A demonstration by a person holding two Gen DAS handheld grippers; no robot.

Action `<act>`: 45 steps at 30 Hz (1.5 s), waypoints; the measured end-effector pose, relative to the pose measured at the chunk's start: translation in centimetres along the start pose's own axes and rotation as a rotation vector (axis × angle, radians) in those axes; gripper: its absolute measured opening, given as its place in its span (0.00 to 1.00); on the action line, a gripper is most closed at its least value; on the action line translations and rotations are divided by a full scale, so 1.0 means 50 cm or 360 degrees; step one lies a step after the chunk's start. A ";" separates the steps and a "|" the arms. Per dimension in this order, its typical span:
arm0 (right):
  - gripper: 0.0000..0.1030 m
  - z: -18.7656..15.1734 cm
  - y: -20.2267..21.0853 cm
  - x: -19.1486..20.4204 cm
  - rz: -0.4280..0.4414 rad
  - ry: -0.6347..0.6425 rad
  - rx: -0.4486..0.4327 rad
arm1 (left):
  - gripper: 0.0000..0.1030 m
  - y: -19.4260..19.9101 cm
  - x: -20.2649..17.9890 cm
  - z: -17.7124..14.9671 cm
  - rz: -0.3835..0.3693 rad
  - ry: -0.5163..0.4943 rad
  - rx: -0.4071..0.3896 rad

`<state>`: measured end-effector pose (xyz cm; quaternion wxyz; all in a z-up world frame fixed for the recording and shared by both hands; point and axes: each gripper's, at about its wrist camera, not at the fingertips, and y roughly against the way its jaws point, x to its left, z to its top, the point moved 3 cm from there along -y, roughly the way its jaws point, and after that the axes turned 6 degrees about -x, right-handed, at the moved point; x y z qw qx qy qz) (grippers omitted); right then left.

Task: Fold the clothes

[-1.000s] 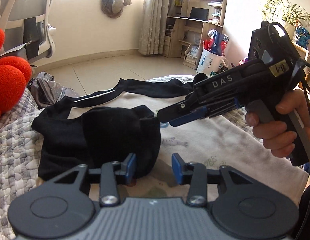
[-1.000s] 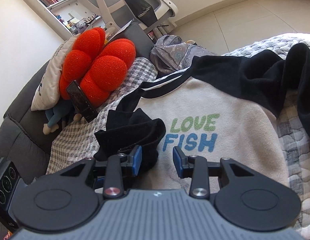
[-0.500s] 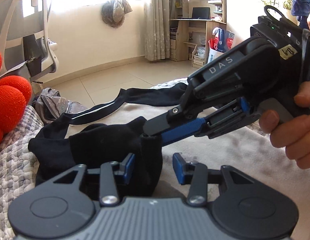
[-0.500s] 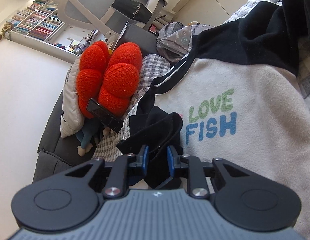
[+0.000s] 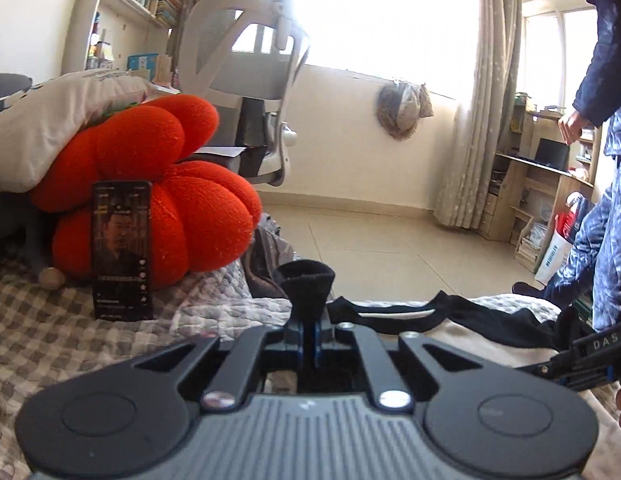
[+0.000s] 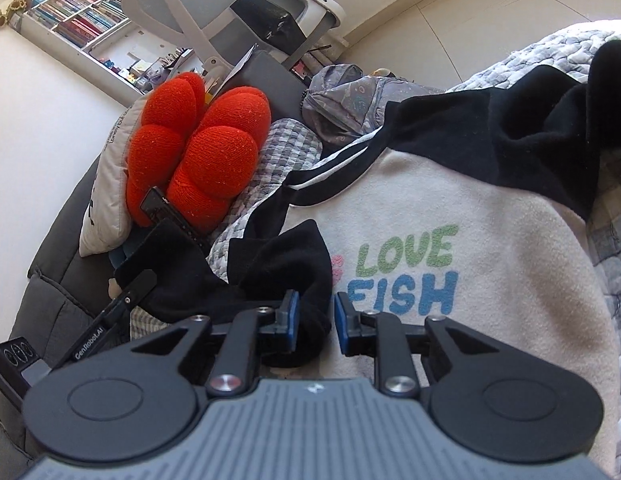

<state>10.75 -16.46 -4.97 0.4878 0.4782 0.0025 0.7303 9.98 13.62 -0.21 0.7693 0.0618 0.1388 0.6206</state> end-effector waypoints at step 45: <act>0.48 0.021 -0.347 0.207 -0.0241 0.1238 -0.0016 | 0.33 0.051 0.663 -0.053 0.1086 0.0630 0.0006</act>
